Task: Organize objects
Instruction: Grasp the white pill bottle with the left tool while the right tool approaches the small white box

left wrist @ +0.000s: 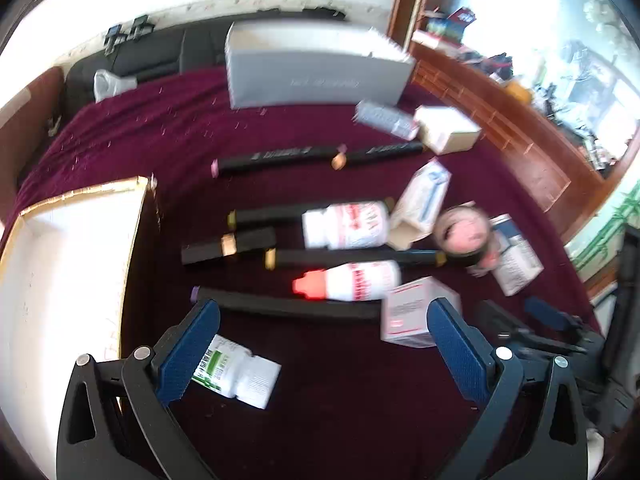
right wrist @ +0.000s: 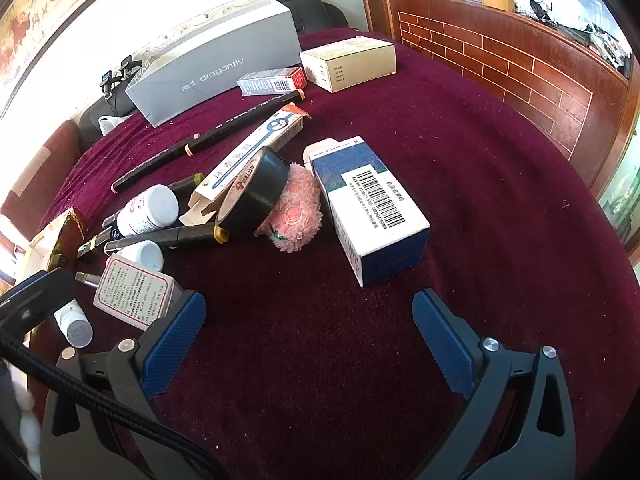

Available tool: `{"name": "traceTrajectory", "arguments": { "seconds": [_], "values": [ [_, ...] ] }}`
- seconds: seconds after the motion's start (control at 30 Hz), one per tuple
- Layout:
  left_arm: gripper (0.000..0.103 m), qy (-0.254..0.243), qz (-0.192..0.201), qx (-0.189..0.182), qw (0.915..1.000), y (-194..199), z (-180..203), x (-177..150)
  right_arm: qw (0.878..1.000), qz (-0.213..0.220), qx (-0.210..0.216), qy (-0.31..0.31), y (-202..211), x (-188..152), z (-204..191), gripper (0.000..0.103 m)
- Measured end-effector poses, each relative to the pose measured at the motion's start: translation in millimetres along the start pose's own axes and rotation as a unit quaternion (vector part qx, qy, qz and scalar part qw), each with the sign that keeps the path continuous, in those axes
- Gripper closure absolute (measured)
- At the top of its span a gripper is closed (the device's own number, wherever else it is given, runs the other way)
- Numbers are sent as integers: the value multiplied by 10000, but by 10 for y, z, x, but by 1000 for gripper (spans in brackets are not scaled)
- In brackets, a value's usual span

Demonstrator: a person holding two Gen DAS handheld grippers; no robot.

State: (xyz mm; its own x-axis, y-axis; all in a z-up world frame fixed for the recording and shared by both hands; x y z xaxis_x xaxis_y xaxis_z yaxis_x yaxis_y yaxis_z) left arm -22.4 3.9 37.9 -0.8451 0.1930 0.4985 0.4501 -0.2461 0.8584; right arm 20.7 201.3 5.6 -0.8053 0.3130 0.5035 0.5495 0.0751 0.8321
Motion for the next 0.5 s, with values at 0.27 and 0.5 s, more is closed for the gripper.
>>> {"name": "traceTrajectory", "arguments": {
  "seconds": [0.27,0.5],
  "values": [
    [2,260,-571,-423,9971,-313,-70,-12,10000,14,38,-26,3,-1,8,0],
    [2,334,-820,-1206,9887,-215,-6,-82,9999,46,130,-88,15,-7,29,0]
  ]
}}
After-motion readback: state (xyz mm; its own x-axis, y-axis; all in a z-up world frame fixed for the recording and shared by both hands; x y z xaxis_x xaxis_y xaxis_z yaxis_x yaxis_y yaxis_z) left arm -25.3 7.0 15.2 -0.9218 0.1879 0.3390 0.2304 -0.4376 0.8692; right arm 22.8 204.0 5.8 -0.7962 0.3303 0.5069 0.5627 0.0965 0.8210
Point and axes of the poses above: each gripper's, at about its wrist camera, not at the fingertips, and y roughly against the way its jaws point, z to its right, x to its top, the point moved 2 cm from there along -y, roughly the way its jaws point, and after that the axes turned 5 degrees about -z, right-handed, at the moved point
